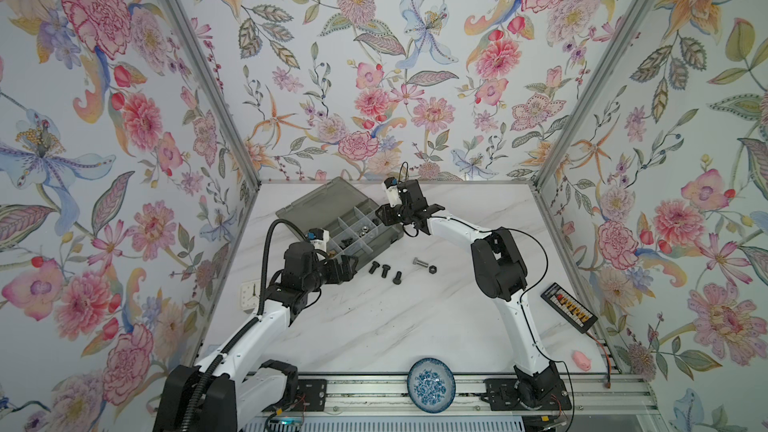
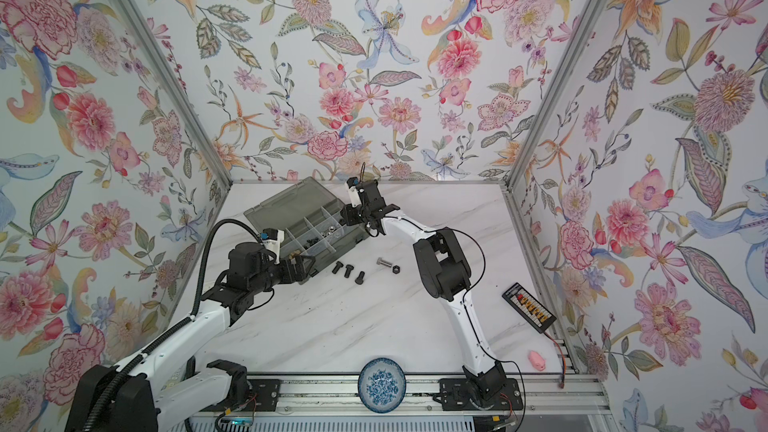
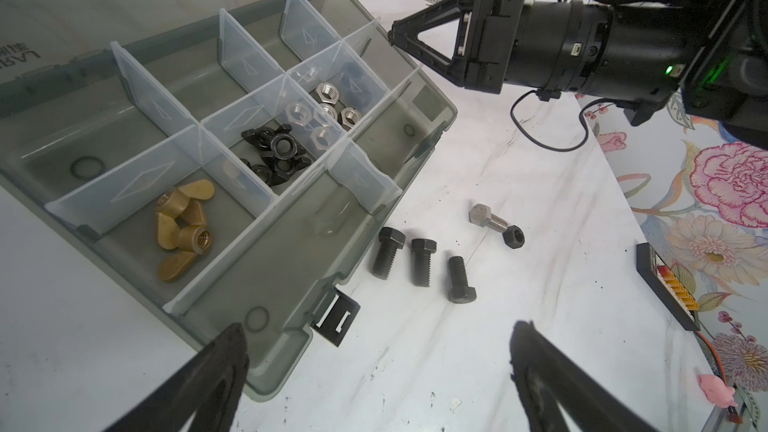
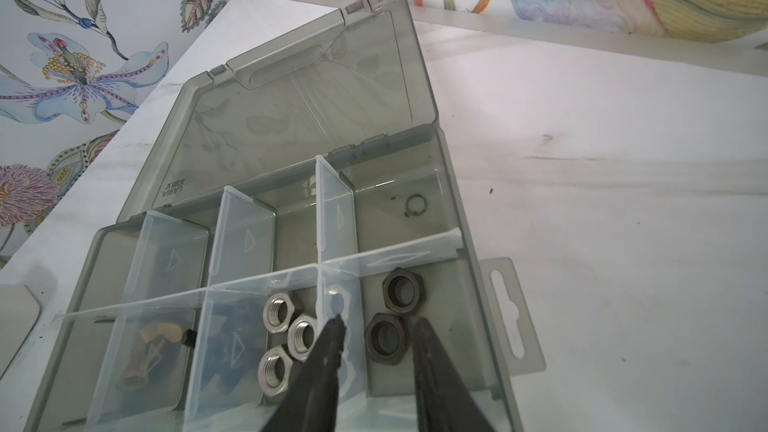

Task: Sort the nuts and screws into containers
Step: 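Lower the nut beside the first black nut and open the right gripper, then move the right gripper to the last black hex nut by the silver bolt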

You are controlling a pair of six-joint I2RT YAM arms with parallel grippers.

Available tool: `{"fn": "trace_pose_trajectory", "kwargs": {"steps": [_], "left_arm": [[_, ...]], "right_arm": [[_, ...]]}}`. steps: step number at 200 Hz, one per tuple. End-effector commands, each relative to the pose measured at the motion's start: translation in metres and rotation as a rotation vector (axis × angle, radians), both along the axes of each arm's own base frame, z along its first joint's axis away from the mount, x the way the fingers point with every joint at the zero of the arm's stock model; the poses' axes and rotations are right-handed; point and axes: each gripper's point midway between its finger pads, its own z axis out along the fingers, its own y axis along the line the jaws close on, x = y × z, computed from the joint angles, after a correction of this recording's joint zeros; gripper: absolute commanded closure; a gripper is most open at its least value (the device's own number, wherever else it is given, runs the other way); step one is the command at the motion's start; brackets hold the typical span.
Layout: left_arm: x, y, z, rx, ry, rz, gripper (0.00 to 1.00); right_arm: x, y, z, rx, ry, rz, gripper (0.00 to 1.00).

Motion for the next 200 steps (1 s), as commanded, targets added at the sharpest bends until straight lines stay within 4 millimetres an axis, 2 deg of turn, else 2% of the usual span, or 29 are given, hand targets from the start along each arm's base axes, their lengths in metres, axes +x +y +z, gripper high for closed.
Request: {"fn": "trace_pose_trajectory", "kwargs": {"steps": [1, 63, 98, 131, 153, 200], "left_arm": [[0.005, -0.001, 0.008, -0.016, -0.015, -0.008, 0.01], [0.004, 0.000, 0.007, -0.018, -0.012, -0.003, 0.01], [0.003, 0.000, 0.007, -0.020, -0.010, -0.002, 0.01], [0.003, 0.000, 0.006, -0.019, -0.008, 0.001, 0.01], [0.003, 0.000, 0.007, -0.020, -0.008, 0.000, 0.01], [0.004, 0.000, 0.008, -0.017, -0.005, 0.004, 0.01]], "right_arm": [[0.003, 0.002, 0.003, 0.019, 0.001, 0.000, 0.68], [-0.015, -0.018, 0.022, 0.012, 0.002, 0.024, 0.62], [-0.038, -0.039, 0.037, -0.024, 0.000, 0.069, 0.57], [-0.066, -0.064, 0.040, -0.062, 0.022, 0.099, 0.51], [-0.086, -0.086, 0.031, -0.127, 0.055, 0.102, 0.48], [-0.132, -0.132, -0.002, -0.285, 0.141, 0.084, 0.42]]}}
